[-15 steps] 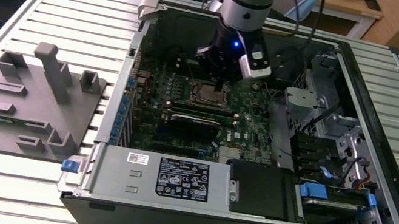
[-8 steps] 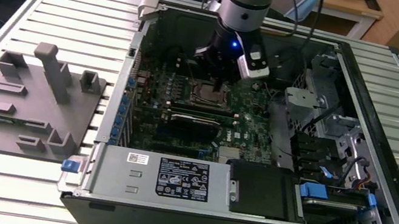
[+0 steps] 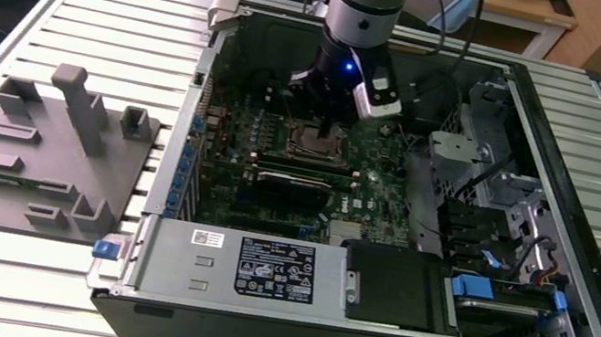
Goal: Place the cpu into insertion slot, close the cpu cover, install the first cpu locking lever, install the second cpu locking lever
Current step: 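Close the cpu cover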
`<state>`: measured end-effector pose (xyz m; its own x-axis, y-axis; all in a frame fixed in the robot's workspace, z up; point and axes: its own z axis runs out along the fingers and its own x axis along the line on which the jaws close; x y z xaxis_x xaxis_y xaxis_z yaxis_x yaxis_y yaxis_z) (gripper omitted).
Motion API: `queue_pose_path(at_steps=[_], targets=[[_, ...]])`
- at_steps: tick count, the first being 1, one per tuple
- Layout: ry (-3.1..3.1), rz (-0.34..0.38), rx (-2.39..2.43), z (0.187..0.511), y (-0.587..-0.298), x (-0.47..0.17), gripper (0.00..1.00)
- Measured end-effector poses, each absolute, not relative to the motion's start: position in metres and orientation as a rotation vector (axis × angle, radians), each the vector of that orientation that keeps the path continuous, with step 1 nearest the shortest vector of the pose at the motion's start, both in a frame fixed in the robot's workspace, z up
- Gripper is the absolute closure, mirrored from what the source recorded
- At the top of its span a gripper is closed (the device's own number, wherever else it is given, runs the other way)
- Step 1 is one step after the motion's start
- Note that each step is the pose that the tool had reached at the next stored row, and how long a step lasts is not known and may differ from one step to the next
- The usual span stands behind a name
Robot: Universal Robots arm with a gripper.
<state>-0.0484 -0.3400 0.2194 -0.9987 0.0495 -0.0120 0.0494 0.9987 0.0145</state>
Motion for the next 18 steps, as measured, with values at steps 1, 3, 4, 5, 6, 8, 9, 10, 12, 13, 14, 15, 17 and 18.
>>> queue_pose_path(at_steps=[1,3,4,5,6,8,9,10,12,13,14,15,17,18], targets=[[3.128,0.022,0.077,0.219,-0.34,-0.049,0.89],[3.128,0.022,0.077,0.219,-0.34,-0.052,0.89],[3.128,0.022,0.077,0.218,-0.34,-0.053,0.89],[3.128,0.022,0.077,0.218,-0.34,-0.054,0.89],[3.128,0.022,0.077,0.218,-0.34,-0.055,0.89],[3.128,0.022,0.077,0.218,-0.34,-0.057,0.89],[3.128,0.022,0.077,0.218,-0.34,-0.058,0.89],[3.128,0.022,0.077,0.217,-0.34,-0.059,0.89],[3.128,0.022,0.077,0.217,-0.34,-0.061,0.89],[3.128,0.022,0.077,0.217,-0.34,-0.061,0.89],[3.128,0.022,0.077,0.217,-0.34,-0.062,0.89],[3.128,0.022,0.077,0.217,-0.34,-0.063,0.89],[3.127,0.022,0.077,0.216,-0.34,-0.065,0.89],[3.127,0.022,0.077,0.216,-0.341,-0.065,0.89]])
